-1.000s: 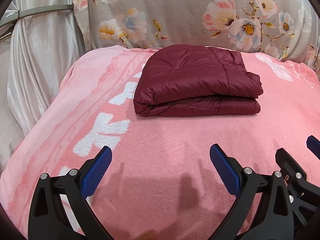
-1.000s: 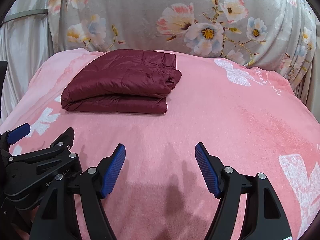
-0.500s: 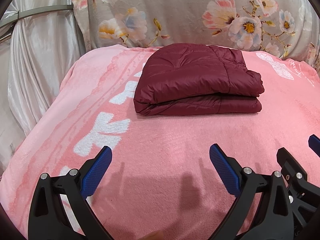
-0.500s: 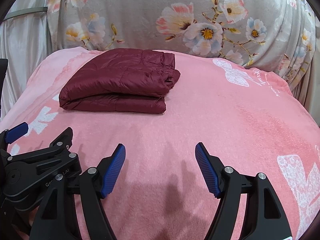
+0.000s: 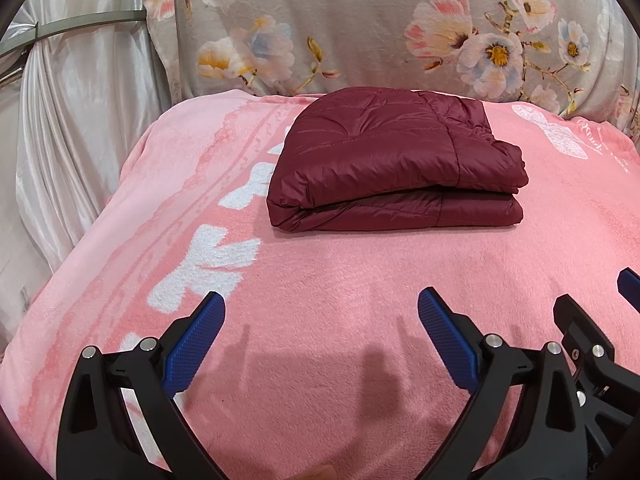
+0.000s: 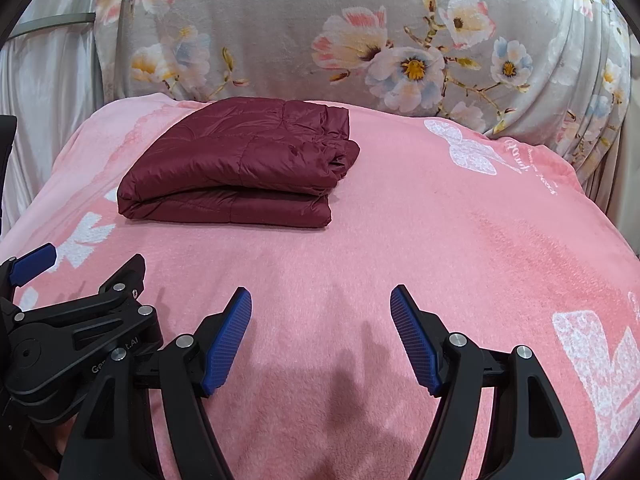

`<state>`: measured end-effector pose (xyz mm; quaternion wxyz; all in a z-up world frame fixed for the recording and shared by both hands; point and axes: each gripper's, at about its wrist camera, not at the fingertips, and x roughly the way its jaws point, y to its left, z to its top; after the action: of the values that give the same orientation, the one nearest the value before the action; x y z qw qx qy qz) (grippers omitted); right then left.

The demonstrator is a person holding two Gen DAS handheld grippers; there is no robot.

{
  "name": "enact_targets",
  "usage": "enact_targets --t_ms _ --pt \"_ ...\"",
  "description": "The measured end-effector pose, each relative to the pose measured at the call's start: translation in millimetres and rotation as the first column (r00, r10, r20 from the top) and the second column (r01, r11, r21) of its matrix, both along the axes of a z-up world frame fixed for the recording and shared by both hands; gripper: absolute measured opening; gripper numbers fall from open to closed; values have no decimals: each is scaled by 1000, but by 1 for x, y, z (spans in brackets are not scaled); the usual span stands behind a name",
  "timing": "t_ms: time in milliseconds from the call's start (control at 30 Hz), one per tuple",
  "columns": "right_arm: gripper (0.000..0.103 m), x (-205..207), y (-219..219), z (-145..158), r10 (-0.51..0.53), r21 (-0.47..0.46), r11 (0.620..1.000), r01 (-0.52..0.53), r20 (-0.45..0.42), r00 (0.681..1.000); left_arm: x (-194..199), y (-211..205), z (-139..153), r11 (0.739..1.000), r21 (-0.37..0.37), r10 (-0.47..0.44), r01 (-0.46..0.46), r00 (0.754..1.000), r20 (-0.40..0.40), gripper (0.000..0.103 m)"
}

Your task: Fold large clothes

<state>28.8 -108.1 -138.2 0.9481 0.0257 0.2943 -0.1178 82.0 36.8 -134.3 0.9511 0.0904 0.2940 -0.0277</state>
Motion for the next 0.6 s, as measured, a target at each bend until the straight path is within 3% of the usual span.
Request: enact_targets --t_ms 600 --pt "70 0 0 1 0 -4 1000 0 4 1000 -1 0 0 1000 2 1 -1 1000 8 93"
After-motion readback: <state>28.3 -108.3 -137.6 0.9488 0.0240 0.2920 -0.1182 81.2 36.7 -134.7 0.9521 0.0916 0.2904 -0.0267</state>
